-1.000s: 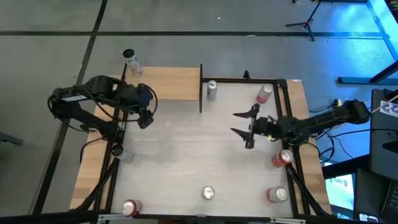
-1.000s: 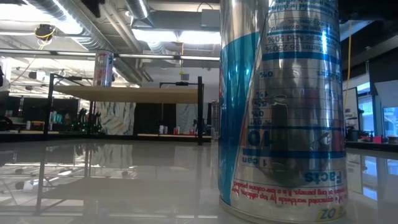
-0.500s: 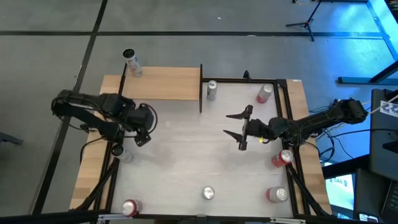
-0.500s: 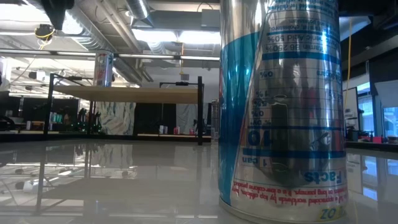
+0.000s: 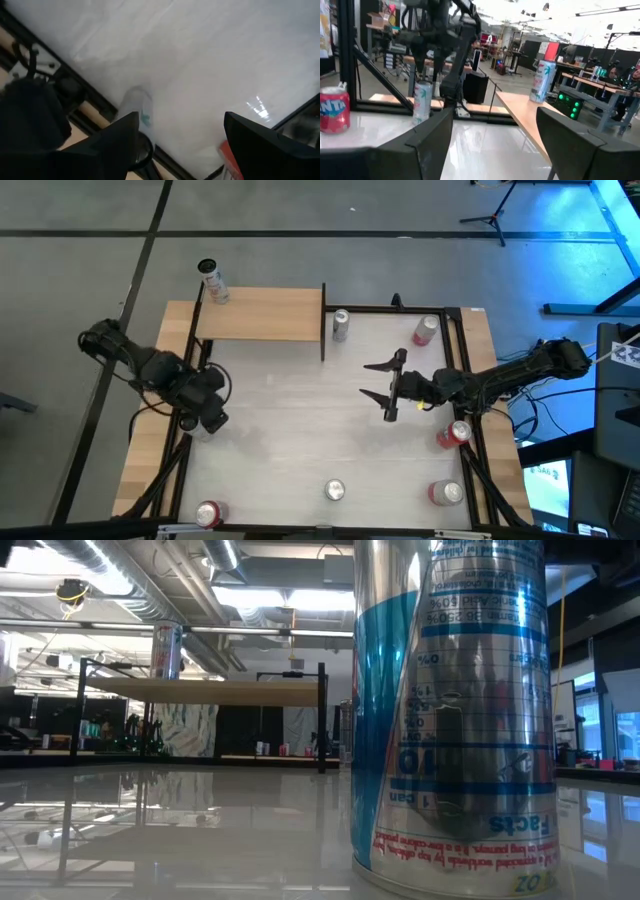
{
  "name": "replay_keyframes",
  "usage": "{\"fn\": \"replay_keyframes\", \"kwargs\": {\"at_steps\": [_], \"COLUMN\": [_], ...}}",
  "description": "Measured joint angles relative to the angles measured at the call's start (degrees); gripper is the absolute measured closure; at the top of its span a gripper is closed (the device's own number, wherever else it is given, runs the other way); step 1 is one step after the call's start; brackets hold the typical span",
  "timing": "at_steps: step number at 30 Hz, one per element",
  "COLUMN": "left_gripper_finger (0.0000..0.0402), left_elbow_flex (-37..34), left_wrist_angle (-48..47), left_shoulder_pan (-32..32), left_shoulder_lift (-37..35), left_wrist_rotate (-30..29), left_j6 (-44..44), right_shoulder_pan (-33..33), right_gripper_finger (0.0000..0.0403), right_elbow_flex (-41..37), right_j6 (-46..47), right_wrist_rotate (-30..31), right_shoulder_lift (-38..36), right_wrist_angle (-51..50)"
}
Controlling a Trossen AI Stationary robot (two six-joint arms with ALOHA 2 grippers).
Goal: Place canned beverage on shelf
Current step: Put the white pink soda can on the shelf aligned with the white pink soda can
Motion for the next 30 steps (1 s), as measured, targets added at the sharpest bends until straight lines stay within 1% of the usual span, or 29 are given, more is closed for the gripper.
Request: {"fn": "replay_keyframes", "kwargs": {"at_steps": [4, 8, 15, 20, 26, 30], "left_gripper_finger": [0.0120, 0.0120, 0.0120, 0.0120, 0.0120, 0.0120], "left_elbow_flex": [-3.4, -7.1, -10.8, -10.8, -10.8, -10.8], "left_wrist_angle": [0.0, 0.0, 0.0, 0.0, 0.0, 0.0], "left_shoulder_pan": [-3.6, -5.3, -5.3, -6.0, -8.0, -9.4], "left_shoulder_lift": [-1.6, -3.2, -4.1, -4.1, -4.1, -4.0], "left_wrist_rotate": [-0.1, -0.3, -1.5, 0.0, 0.0, -0.2], "left_j6": [-4.5, -6.7, -5.5, -4.7, -3.3, -3.4], "right_shoulder_pan": [0.0, 0.0, 0.0, 0.0, 0.0, 0.0], "right_gripper_finger": [0.0116, 0.0116, 0.0116, 0.0116, 0.0116, 0.0116], "right_elbow_flex": [0.0, 0.0, 0.0, 0.0, 0.0, 0.0], "right_j6": [-0.8, -2.9, -3.0, -2.9, -1.2, -0.5], "right_wrist_rotate": [-4.9, -8.9, -9.0, -9.0, -9.2, -10.5], "right_shoulder_lift": [0.0, 0.0, 0.0, 0.0, 0.0, 0.0], "right_wrist_angle": [3.2, 5.6, 5.8, 5.9, 5.6, 5.3]}}
